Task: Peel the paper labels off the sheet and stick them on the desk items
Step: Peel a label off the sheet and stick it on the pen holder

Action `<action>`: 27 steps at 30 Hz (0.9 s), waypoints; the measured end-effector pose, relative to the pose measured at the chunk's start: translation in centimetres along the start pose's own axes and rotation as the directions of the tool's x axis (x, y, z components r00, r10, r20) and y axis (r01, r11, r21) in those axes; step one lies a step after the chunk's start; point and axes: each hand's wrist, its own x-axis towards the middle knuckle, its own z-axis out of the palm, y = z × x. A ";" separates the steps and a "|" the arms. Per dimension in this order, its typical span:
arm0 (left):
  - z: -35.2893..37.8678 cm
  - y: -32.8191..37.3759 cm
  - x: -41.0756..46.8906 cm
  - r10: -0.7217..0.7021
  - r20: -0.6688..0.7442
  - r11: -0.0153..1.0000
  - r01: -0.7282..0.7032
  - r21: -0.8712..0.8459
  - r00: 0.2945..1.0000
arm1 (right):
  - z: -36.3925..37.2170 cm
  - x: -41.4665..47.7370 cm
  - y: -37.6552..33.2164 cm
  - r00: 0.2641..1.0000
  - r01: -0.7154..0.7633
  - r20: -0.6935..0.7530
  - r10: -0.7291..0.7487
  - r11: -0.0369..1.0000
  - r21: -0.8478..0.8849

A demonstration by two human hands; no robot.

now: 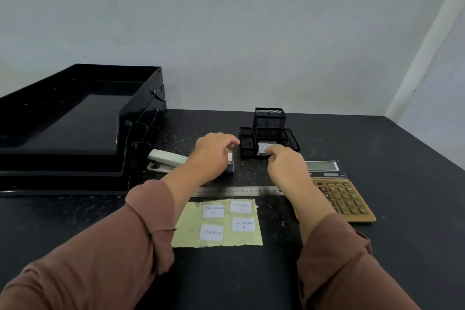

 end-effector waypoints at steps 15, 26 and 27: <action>-1.7 -1.5 -8.4 -0.061 0.153 0.966 0.098 -0.241 0.986 | 2.7 -8.0 -3.6 0.972 0.187 0.139 -0.191 0.981 0.046; -0.7 -3.5 -10.9 -0.156 0.145 0.950 0.189 -0.248 0.977 | 4.2 -9.1 -3.2 0.957 0.214 0.188 -0.222 0.975 0.064; -0.6 -3.6 -11.1 -0.153 0.140 0.950 0.185 -0.253 0.978 | 4.3 -9.0 -3.1 0.957 0.205 0.196 -0.213 0.977 0.063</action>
